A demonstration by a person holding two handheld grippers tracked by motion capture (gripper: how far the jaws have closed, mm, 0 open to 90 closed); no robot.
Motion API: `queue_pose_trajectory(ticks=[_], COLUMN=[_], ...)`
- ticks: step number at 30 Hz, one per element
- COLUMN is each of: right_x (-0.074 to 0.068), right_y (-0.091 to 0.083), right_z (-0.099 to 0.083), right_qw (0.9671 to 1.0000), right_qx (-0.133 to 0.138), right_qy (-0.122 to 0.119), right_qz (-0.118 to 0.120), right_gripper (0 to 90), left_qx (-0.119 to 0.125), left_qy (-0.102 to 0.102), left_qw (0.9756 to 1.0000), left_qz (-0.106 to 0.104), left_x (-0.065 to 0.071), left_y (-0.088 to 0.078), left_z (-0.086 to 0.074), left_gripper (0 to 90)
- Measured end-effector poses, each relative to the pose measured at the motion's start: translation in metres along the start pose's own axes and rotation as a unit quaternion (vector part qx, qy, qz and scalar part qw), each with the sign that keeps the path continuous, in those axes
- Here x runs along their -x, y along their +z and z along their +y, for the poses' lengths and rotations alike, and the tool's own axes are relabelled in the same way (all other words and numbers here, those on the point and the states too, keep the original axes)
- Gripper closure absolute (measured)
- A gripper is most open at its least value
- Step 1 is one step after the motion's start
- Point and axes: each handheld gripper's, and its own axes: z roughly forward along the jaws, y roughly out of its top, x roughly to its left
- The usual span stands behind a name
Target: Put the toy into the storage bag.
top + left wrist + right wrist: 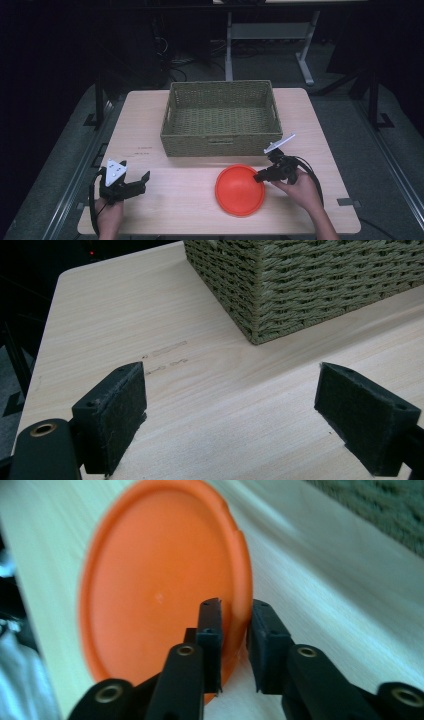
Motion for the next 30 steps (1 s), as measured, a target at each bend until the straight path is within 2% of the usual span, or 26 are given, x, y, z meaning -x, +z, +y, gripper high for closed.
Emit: queue_pose_trajectory(ticks=[9,13,16,18,21,27,30], right_x=[-0.016,-0.023,-0.028,-0.029,-0.033,-0.036,-0.036], right_y=[-0.010,-0.014,-0.019,-0.023,-0.029,-0.040,-0.045], right_z=[0.013,0.019,0.022,0.023,0.025,0.025,0.025], right_qw=[0.9997,0.9992,0.9992,0.9992,0.9985,0.9984,0.9984], right_qx=[0.001,0.003,0.005,0.008,0.016,0.023,0.033], right_qy=[-0.019,-0.035,-0.036,-0.040,-0.052,-0.050,-0.047], right_qz=[-0.013,-0.018,-0.016,-0.005,-0.007,-0.013,-0.002], right_gripper=[82.0,82.3,82.4,82.3,82.3,82.3,82.4], left_qx=[0.001,0.000,0.001,0.001,0.001,0.002,0.000], left_qy=[0.001,0.000,0.001,0.001,0.002,0.000,0.002], left_qw=[1.0000,1.0000,1.0000,1.0000,1.0000,1.0000,1.0000], left_qz=[0.000,0.001,0.001,0.001,0.001,0.002,0.000], left_x=[0.000,-0.001,-0.001,-0.001,0.000,0.000,0.000], left_y=[0.000,0.000,-0.001,-0.001,-0.001,-0.001,-0.001], left_z=[0.000,0.000,0.000,0.000,0.000,0.000,0.000], left_gripper=[12.8,12.8,12.8,12.8,12.8,12.8,12.8])
